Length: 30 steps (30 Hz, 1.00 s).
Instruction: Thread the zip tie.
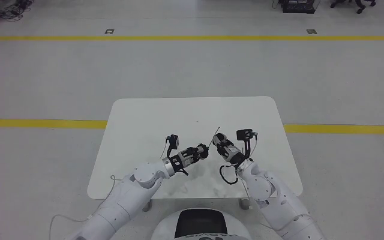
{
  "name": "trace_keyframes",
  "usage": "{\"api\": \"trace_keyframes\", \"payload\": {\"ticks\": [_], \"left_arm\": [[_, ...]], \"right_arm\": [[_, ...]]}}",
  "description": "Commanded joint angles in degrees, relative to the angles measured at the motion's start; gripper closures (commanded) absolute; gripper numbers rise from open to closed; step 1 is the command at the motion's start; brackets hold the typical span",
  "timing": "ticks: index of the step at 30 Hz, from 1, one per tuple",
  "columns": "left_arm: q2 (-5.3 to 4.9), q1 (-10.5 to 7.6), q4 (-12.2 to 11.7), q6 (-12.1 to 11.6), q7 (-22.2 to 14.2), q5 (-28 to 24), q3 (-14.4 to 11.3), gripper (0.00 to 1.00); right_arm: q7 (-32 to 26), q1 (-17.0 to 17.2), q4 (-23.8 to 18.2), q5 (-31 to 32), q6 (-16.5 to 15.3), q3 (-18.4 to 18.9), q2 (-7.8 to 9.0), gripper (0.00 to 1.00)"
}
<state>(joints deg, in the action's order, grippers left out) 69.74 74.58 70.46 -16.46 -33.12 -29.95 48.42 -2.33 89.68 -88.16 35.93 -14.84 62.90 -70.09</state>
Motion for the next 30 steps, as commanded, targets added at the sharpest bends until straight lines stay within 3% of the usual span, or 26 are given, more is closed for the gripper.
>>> {"api": "trace_keyframes", "payload": {"ticks": [1,16,30], "left_arm": [[0.00,0.00,0.0,0.0,0.0,0.0,0.0,1.00],[0.00,0.00,0.0,0.0,0.0,0.0,0.0,1.00],[0.00,0.00,0.0,0.0,0.0,0.0,0.0,1.00]], "right_arm": [[-0.4,-0.1,0.1,-0.6,-0.8,0.0,-0.01,1.00],[-2.0,0.1,0.1,-2.8,-4.6,0.7,0.04,1.00],[-3.0,0.2,-0.7,-4.2,-4.6,0.6,0.34,1.00]]}}
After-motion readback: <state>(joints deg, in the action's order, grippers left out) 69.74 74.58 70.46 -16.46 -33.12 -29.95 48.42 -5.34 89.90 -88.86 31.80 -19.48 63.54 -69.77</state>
